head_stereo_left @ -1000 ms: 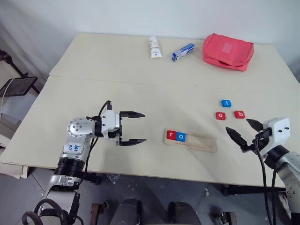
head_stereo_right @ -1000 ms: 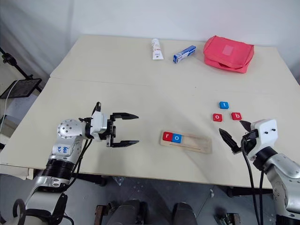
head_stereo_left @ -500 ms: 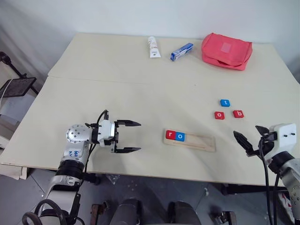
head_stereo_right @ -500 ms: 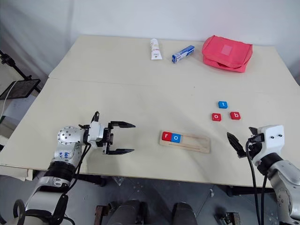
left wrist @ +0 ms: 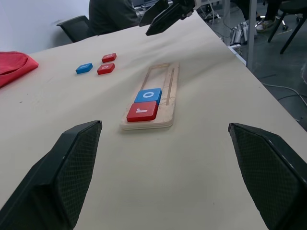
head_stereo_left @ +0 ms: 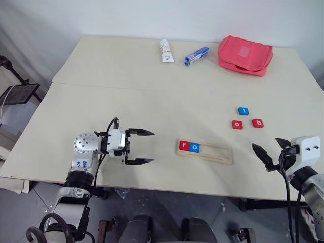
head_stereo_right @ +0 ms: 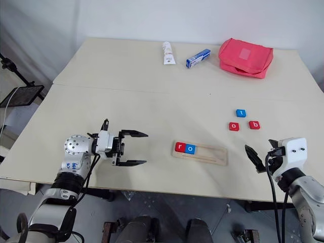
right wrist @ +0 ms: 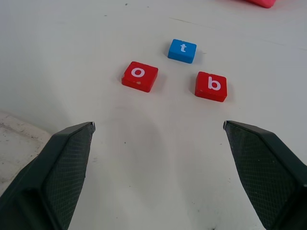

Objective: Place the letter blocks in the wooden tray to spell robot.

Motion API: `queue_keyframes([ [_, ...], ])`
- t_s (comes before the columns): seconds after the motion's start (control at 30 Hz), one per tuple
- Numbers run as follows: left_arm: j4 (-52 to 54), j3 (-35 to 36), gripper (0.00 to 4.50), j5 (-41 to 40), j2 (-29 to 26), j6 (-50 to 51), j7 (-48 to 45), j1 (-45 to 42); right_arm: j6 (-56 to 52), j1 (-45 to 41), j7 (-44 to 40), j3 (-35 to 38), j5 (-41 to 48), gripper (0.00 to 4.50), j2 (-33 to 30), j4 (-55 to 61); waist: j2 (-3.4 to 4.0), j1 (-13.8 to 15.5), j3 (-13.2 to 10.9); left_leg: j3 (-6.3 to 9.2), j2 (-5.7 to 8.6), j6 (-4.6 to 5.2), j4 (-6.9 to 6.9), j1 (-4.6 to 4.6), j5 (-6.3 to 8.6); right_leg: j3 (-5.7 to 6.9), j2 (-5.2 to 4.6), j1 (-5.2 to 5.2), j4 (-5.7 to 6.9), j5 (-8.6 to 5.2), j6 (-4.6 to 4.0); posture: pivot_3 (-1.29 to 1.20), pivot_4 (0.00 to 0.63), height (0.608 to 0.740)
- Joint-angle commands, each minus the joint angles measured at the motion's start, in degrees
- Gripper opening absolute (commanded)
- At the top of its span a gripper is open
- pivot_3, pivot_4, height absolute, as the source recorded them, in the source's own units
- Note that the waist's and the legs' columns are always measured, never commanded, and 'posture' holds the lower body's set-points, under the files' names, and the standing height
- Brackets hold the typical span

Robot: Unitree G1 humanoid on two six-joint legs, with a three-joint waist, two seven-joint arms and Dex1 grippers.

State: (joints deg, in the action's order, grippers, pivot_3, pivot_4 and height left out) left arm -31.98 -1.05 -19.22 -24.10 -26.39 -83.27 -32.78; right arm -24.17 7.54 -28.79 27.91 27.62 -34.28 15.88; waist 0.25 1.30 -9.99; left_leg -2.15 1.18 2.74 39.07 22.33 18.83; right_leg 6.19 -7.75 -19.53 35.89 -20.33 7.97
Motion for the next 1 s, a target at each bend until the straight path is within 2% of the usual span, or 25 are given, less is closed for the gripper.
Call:
queue_keyframes([
  [0.03, 2.5, 0.2, 4.49, -1.3, 0.2, 0.5, 0.5, -0.1, -1.6, -5.2, 1.8, 0.6, -0.1, 4.50, -1.4, -2.4, 0.00, -0.1, 0.0, -0.01, 0.00, 0.00, 0.00, 0.00, 0.00, -0.01, -0.01, 0.00, 0.00, 0.00, 0.00, 0.00, 0.150, 0.740],
  [0.17, 4.8, 0.1, 4.49, -2.1, 0.6, 2.5, 0.6, 0.6, -3.1, -13.0, 1.7, -1.2, -1.8, 4.50, -3.5, -10.7, 0.00, -0.6, 0.0, -0.06, -0.03, 0.00, 0.01, -0.02, -0.01, -0.01, 0.00, 0.00, -0.01, 0.00, 0.00, 0.00, 0.150, 0.740],
  [0.4, 10.2, 0.0, 4.49, -2.3, 0.0, 5.0, 1.4, 3.5, -0.5, -28.8, 0.3, -6.8, -7.7, 4.50, -5.8, -32.2, 0.01, -1.4, 0.0, 0.00, -0.03, 0.00, -0.01, 0.01, -0.01, 0.03, -0.01, -0.03, 0.02, 0.00, 0.00, 0.00, 0.150, 0.740],
  [0.6, 15.2, 0.6, 4.49, -2.6, -1.4, 7.1, 3.2, 7.3, 4.2, -35.2, -2.1, -9.6, -10.0, 4.50, -5.1, -43.5, 0.01, -1.5, 0.0, 0.00, -0.03, 0.00, -0.02, 0.02, -0.01, 0.03, -0.03, -0.03, 0.04, 0.00, 0.00, 0.00, 0.150, 0.740],
  [0.9, 18.6, 0.6, 4.49, -2.3, -1.8, 8.3, 6.4, 9.8, 8.8, -40.0, -2.1, -11.5, -12.6, 4.50, -4.3, -54.9, 0.01, -1.6, 0.0, 0.03, -0.03, 0.00, -0.02, 0.03, -0.01, 0.04, -0.04, -0.03, 0.03, 0.00, 0.00, 0.00, 0.150, 0.740],
  [1.0, 18.7, 0.4, 4.50, -2.1, -1.8, 8.1, 6.9, 9.8, 9.3, -41.5, -1.6, -11.4, -13.0, 3.88, -4.0, -58.1, 0.01, -1.6, 0.0, 0.02, -0.04, 0.00, -0.02, 0.02, -0.01, 0.04, -0.04, -0.02, 0.02, 0.00, 0.00, 0.00, 0.150, 0.740],
])
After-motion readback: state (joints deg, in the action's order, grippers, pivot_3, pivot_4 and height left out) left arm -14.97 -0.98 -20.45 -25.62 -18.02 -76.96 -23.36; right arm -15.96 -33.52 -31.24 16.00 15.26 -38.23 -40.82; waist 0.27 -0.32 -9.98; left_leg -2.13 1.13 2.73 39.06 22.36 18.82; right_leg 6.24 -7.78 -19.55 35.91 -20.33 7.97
